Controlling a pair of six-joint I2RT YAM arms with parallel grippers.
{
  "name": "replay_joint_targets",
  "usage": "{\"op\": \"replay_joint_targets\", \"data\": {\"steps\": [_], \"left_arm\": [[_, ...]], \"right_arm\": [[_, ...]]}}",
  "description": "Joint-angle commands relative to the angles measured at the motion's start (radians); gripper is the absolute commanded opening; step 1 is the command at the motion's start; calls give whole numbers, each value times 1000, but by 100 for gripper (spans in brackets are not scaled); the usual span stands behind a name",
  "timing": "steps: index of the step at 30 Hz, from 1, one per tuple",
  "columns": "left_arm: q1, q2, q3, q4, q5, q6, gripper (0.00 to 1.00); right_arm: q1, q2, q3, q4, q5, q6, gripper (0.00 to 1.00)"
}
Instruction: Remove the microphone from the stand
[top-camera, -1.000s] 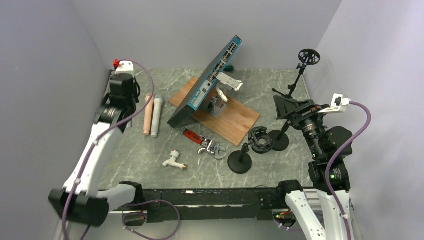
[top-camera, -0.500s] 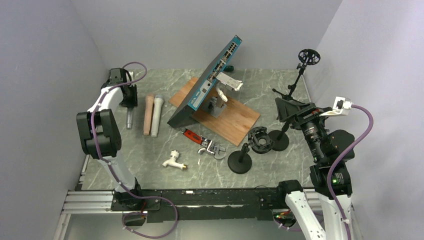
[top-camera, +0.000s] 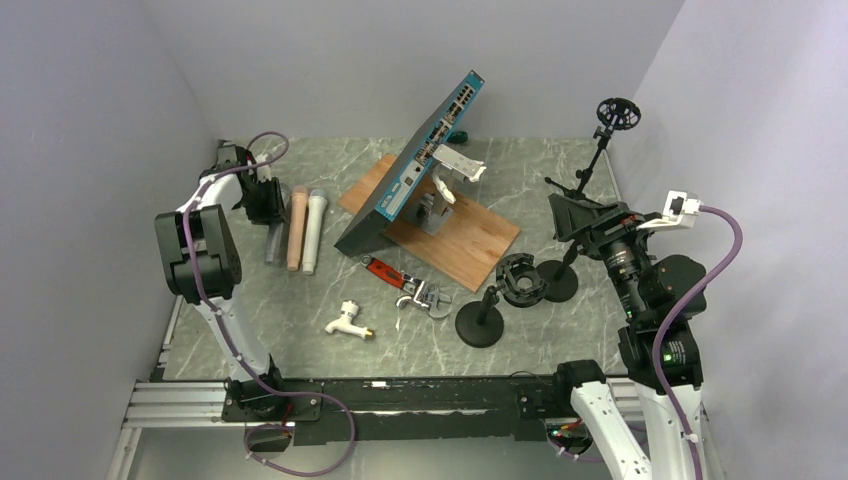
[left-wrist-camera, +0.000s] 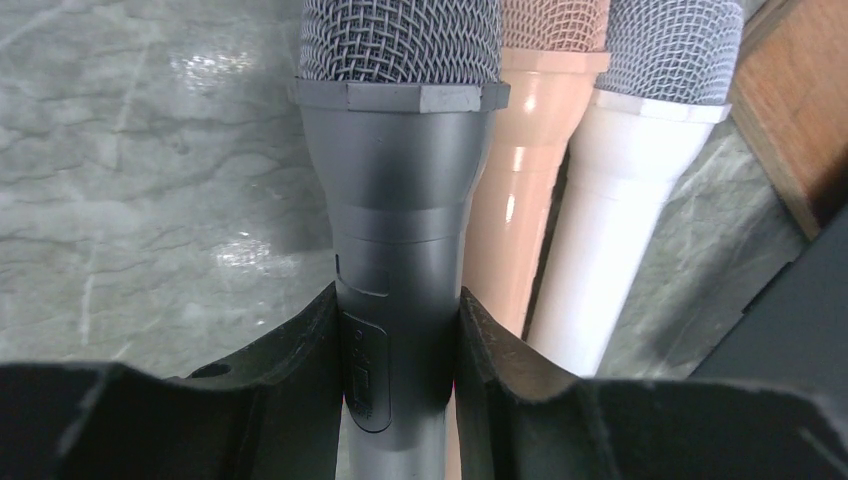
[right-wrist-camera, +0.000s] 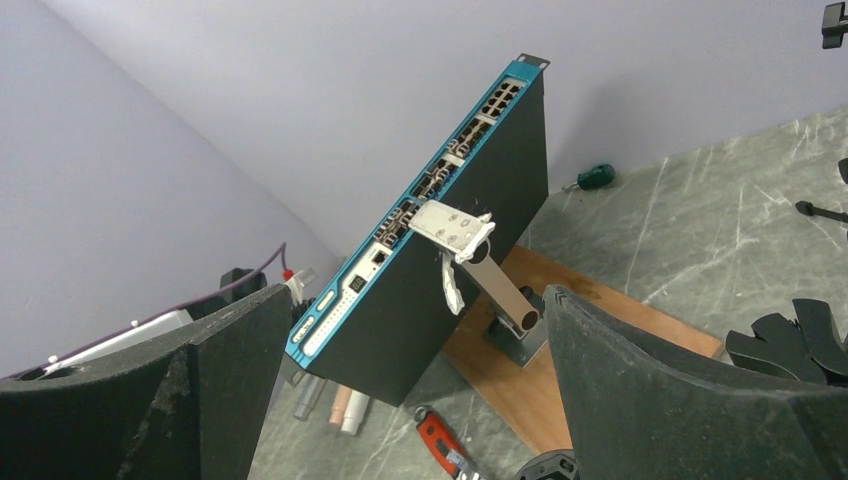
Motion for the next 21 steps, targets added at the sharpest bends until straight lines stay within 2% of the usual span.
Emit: {"op": "replay_joint_targets", "data": {"steps": [1,6,13,16,21], "left_arm": [[33,13,29,19,111,-56,28],[38,21,26,18,115,-58,41],[37,27,19,22,108,-66,48],[39,33,25,16,108,-74,49],[37,29,23,18,130,-85,58]], "right_arm": [[-1,4,5,14,-5,1,98],[-1,1,20,-9,8,-17,98],[-1,26,49,-30,17,-54,99],[0,67,82,-42,33,-101,99],[-1,216,219,-97,126,-225,100]]}}
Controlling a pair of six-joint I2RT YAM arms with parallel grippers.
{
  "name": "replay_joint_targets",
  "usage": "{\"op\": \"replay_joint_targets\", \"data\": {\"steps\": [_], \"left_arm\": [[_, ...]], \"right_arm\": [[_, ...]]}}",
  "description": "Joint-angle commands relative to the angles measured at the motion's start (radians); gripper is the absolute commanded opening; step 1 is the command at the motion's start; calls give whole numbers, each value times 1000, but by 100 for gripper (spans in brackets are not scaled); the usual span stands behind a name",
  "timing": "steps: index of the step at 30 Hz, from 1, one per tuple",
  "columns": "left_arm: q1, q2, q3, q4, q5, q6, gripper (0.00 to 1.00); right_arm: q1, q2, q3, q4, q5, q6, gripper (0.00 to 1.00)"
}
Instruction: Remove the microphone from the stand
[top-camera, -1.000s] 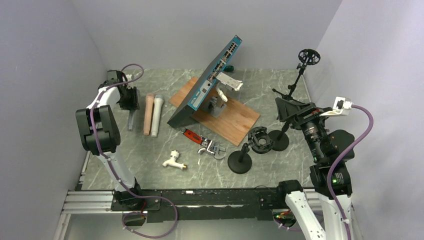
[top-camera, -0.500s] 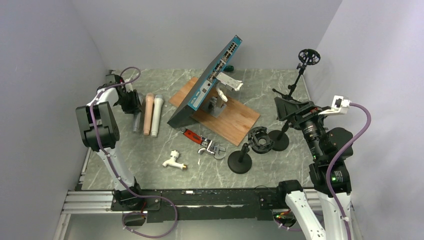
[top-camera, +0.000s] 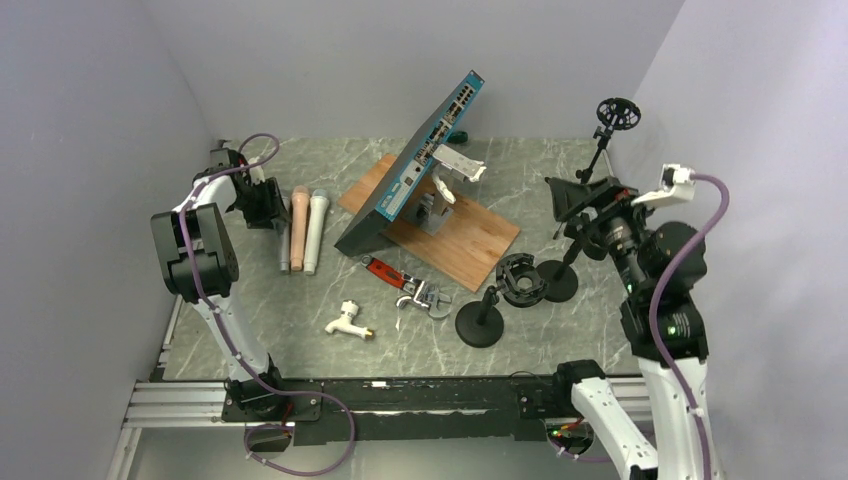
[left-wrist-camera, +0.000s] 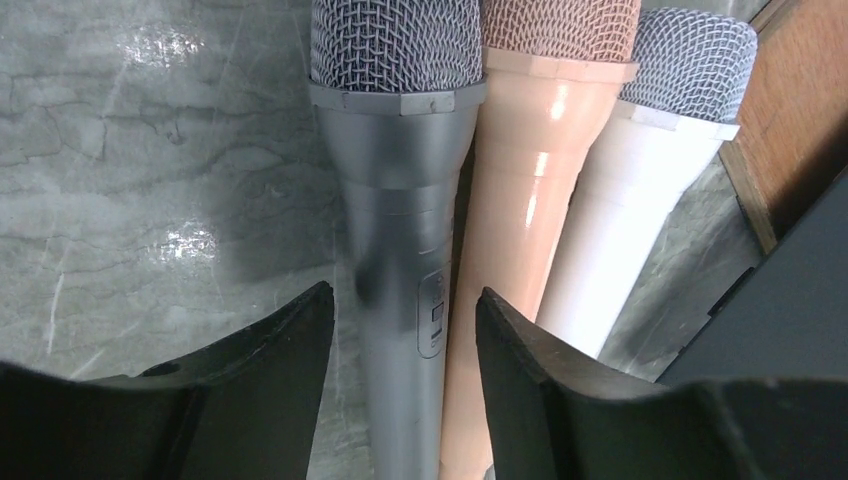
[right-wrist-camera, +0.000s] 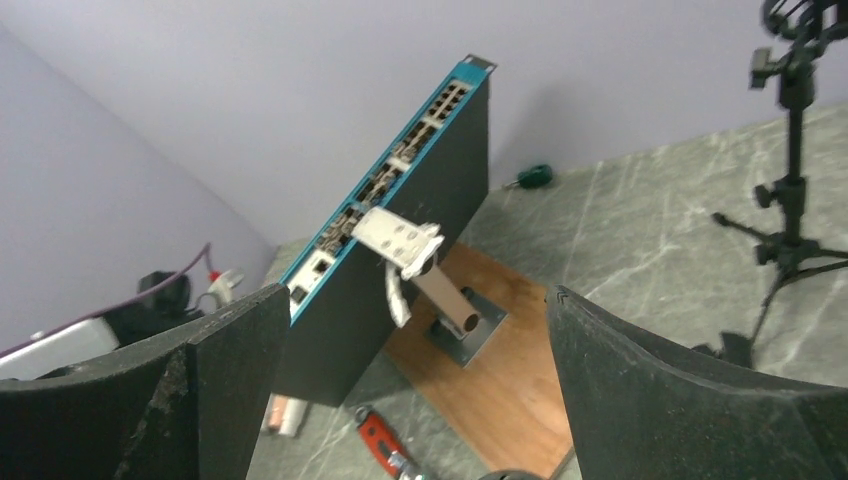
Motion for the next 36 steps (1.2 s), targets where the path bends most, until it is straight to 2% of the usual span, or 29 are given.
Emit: {"op": "replay_joint_targets", "data": {"steps": [1,7,10,14,22,25,28,32,34,36], "left_arm": [[-3,-1,23,14,44,-16,61],[-2,-54,22,14,59,-31,81],[-2,-96,19,18,79,-42,89],[-2,-170,2,32,122,-59,94],[-15,-408,-118,153,222,-123,99],[-52,-481,-143,178,232,-135,99],[-90,-523,-164,206,250,-147,99],[-112,-551,-192,246,278,-171,99],[-118,-554,-197,259,296,-182,99],[-120,-554,-197,263,311,-189,99]], "right_arm": [[0,136,152,-49,138,-145,100],[-1,375,383,-195,409,-253,100],[-10,501,479,-242,477,-267,100],[-54,638,550,-252,475,-220,100],[-48,749,432,-96,494,-114,98],[15,788,390,-69,634,-124,100],[53,784,271,53,764,-127,100],[46,749,74,341,812,-212,100],[20,753,32,414,806,-232,100],[-32,770,33,416,750,-225,100]]}}
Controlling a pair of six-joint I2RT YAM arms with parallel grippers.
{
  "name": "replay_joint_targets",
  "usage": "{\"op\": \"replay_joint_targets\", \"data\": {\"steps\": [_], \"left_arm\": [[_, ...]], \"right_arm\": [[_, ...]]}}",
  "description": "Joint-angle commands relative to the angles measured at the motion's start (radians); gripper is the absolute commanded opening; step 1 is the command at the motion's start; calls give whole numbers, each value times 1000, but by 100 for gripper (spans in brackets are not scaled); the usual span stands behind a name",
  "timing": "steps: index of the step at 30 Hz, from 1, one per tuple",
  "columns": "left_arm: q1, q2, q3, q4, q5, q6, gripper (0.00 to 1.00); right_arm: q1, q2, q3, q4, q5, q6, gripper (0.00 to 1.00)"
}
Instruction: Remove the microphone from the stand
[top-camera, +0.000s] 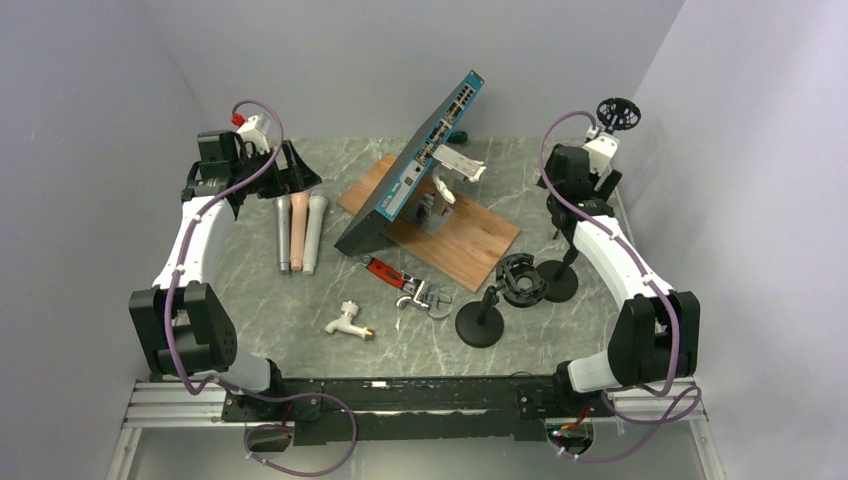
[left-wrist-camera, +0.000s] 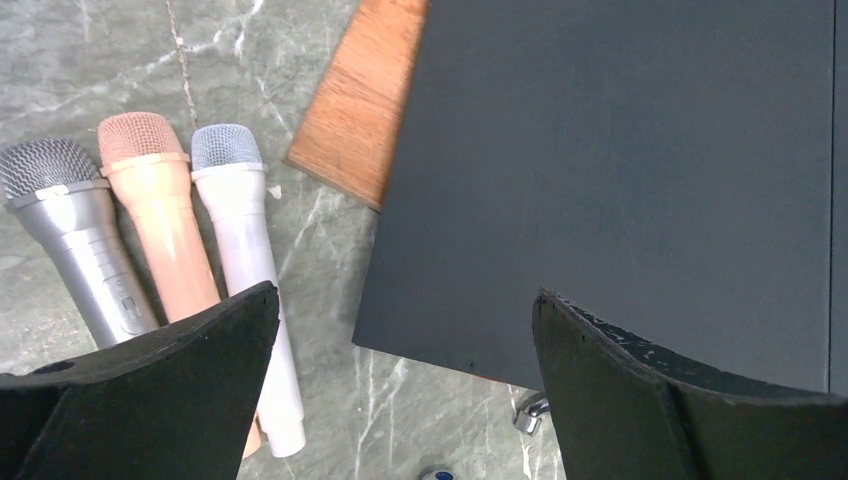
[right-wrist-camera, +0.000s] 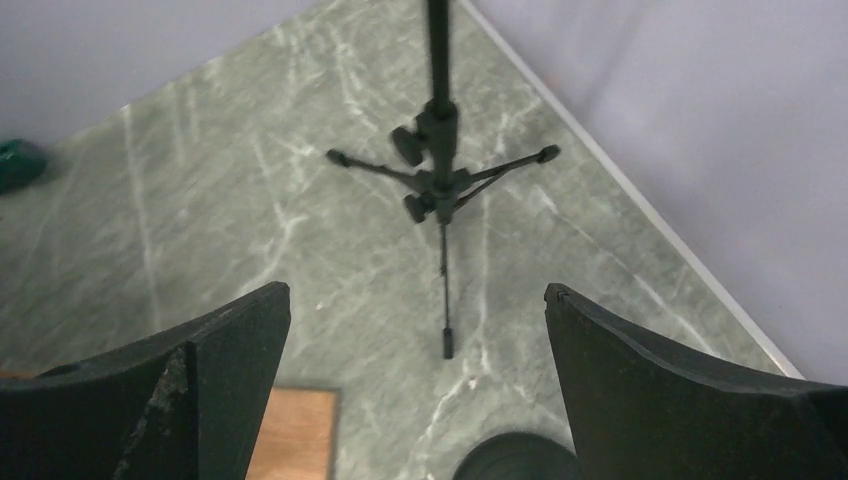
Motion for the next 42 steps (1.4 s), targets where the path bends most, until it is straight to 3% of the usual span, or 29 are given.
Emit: {"op": "replay_joint_targets", "data": {"steps": [1,5,12,15,27,29,31,42], "left_arm": [[-2,-27,-6,62,67,-30,99],[-2,-49,-19,85,79,-35,99],[0,-51,-24,91,81,-37,98],[0,-62,-33,99,71,-38,97],[0,-77,-55,125,49,-42,95],[0,-70,-50,118,51,-41,94],[0,-63,-47,116,57,-43,94],[0,-55,-54,134,80,-58,92]], "right_arm": [[-98,-5,-6,232,9,-58,100],[-148,62,2,335,-107,-188,99],[-194,196,74,390,-151,-278,95],[-204,228,79,433,-202,-321,78],[-223,309,54,643,-311,-344,34],[-223,329,84,621,-310,-339,23],[-222,343,113,595,-314,-339,1],[-203,182,33,730,-260,-319,0]]}}
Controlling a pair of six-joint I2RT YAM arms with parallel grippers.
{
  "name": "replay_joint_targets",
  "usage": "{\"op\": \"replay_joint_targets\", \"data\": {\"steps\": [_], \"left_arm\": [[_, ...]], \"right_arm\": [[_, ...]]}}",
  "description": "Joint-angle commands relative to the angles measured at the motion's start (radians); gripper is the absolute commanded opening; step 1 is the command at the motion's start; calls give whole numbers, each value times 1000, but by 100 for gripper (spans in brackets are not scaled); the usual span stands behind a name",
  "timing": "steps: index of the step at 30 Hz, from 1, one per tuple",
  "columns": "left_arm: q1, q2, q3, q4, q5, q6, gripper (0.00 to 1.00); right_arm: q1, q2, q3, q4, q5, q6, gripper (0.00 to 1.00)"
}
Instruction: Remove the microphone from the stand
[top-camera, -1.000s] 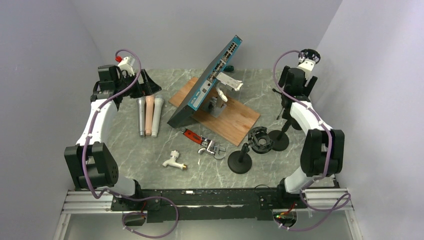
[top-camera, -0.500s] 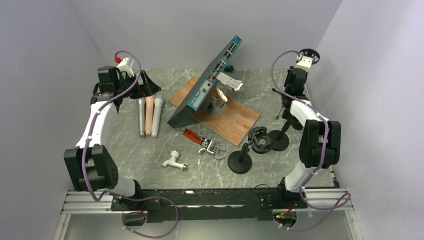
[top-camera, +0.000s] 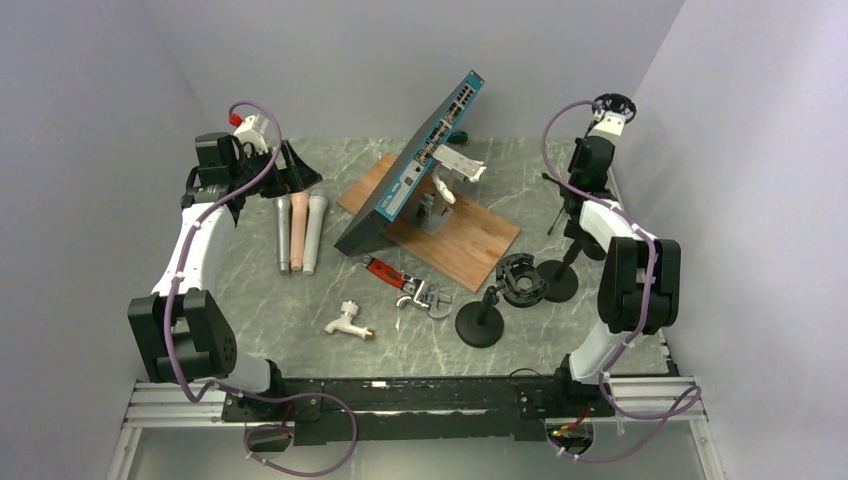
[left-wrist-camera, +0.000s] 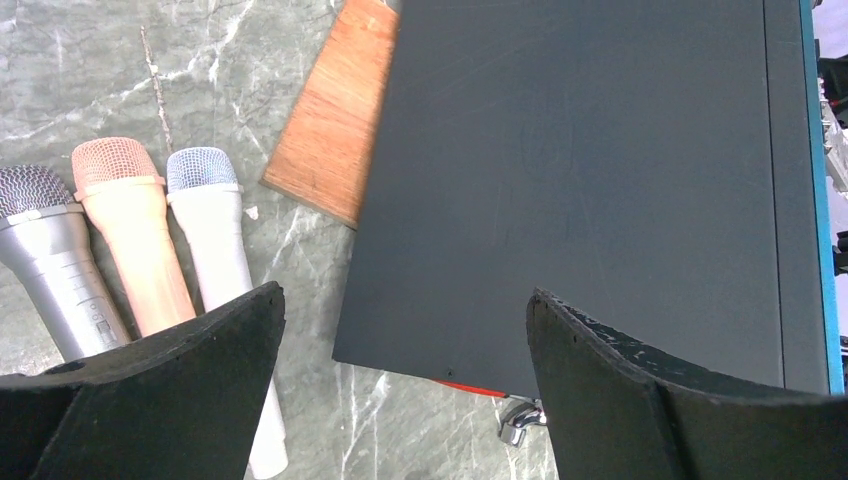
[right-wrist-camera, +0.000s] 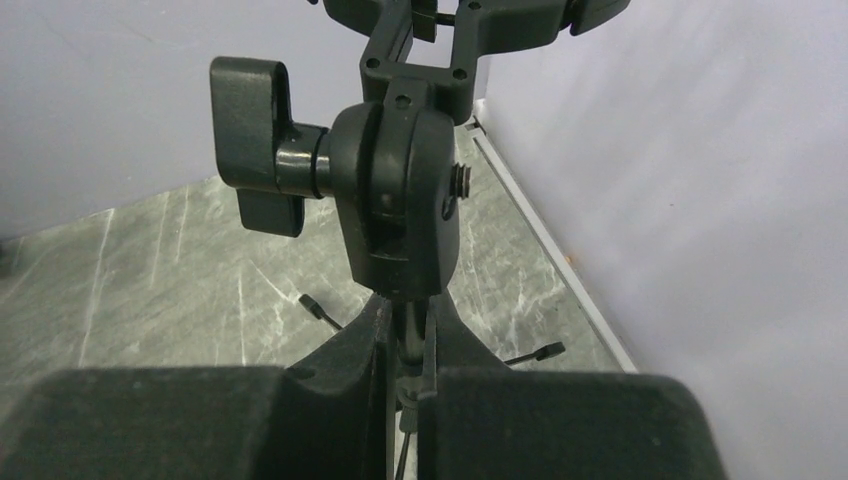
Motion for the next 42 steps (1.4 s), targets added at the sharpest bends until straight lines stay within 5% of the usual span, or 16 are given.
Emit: {"op": "replay_joint_targets", "data": {"steps": [1,17,22,26,34,42], "left_arm": [[0,-18,4,43,31,-10,92],[0,-11,-1,45,32,-9,92],[0,-10,-2,47,35,-9,93],[-1,-15,-4,49,35,-9,93],[-16,6,1,33,22,5,93],[-40,43,21,-15,-43,53,93]], "right_arm": [[19,-153,-16,183,30,12,0],[214,-461,-43,172,176,72,0],[235,-596,-4,26,120,125,0],[234,-713,13,-110,-58,203,0],[244,-805,84,-348,-646,332,0],[276,-927,40,-358,-901,473,0]]}}
